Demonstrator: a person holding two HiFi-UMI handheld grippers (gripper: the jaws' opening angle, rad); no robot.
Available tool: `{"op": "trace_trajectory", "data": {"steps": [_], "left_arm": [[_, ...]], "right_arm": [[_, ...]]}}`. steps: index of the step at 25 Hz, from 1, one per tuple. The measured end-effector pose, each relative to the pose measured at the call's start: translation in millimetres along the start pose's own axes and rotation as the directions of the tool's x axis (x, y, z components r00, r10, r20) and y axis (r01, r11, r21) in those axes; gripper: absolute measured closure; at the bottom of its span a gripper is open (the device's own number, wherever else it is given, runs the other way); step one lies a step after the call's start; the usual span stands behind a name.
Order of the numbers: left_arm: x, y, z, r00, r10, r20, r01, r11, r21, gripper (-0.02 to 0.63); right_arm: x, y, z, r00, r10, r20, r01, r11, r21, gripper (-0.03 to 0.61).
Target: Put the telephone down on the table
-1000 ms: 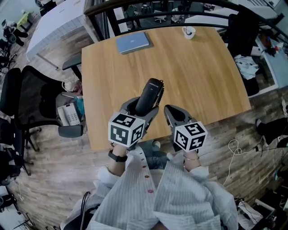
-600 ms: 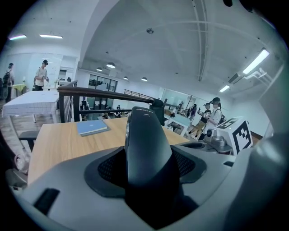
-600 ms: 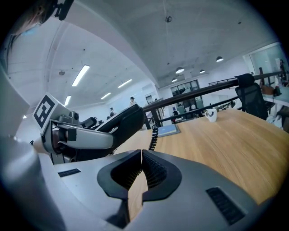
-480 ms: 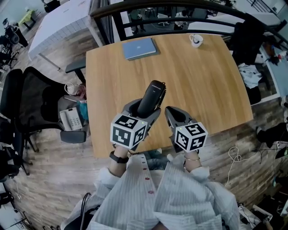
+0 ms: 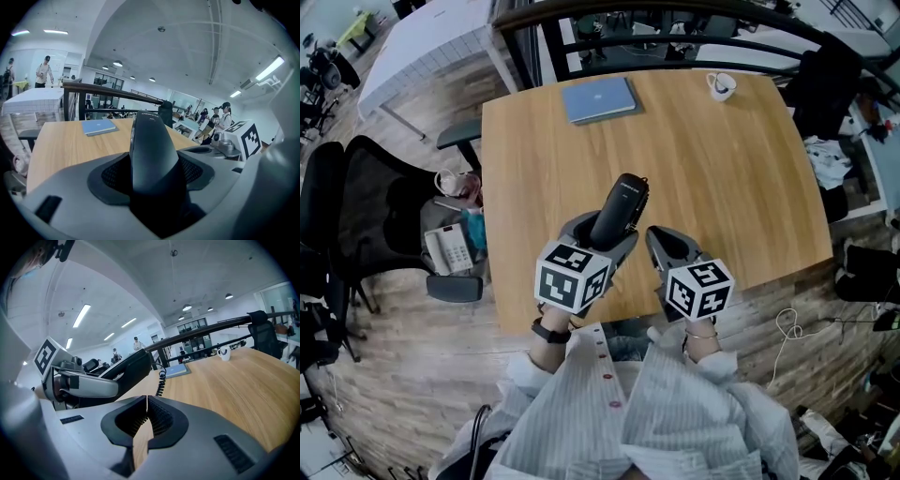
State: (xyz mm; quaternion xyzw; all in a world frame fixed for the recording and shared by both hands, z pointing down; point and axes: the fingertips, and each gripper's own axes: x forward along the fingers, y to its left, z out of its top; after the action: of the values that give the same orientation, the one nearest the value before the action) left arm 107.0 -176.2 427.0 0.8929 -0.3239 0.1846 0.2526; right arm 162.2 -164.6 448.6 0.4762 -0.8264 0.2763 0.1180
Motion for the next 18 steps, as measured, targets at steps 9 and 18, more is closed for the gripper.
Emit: {"op": "trace_trajectory", "data": {"steps": [9,18], "left_arm": [[21,24,-27,0.999,0.003,-0.044,-0.004,1.000,-0.027,0.306],[43,61,-49,0.995,0.020,-0.095,-0.025,0.999,-0.045,0.306]], "right_arm": [[21,-6,-15,0.999,-0.007,-0.032,0.008,1.000,0.029,0.543],[46,-13,-28,0.997,-0.016,-0.078,0.019,0.999,0.041,0.543]]}}
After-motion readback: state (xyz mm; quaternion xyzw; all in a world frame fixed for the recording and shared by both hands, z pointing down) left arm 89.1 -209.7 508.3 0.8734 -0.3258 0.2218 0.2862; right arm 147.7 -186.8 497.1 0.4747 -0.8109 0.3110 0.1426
